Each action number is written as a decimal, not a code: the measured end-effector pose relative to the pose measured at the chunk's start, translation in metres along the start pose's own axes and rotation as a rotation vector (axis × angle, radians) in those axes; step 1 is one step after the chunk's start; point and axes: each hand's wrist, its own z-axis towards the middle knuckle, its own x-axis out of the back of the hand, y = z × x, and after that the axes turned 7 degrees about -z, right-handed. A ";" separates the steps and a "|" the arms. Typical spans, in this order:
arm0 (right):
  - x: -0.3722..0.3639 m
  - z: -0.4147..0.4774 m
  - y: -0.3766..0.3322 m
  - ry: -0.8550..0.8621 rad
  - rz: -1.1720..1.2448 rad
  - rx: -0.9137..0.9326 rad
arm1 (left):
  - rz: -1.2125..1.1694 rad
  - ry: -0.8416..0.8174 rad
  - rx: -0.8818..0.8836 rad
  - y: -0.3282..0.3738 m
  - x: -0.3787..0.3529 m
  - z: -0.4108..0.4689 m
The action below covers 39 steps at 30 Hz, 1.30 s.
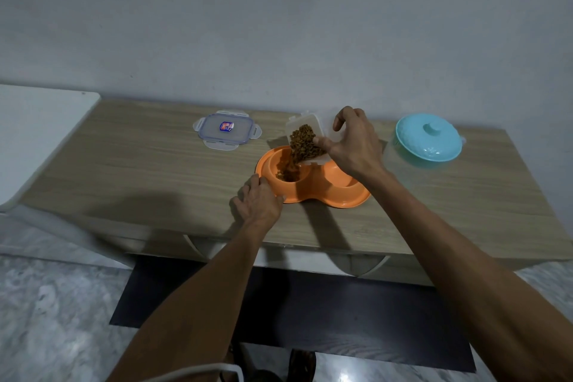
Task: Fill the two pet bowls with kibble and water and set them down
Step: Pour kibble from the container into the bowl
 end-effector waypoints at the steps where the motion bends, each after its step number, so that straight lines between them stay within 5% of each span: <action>1: 0.000 0.000 0.000 0.002 -0.003 0.000 | -0.001 -0.001 -0.002 0.000 0.000 0.000; 15: -0.003 0.002 0.006 0.010 0.004 -0.012 | 0.007 0.003 -0.005 -0.001 -0.002 0.000; 29: -0.014 0.032 0.046 -0.060 0.615 -0.673 | -0.009 0.007 -0.013 -0.001 -0.001 -0.002; 34: -0.028 0.052 0.040 -0.104 0.756 -0.704 | 0.010 0.011 -0.020 -0.001 -0.001 -0.002; 39: -0.081 0.108 0.056 -0.116 0.631 -0.681 | 0.044 0.025 -0.034 -0.002 -0.002 0.000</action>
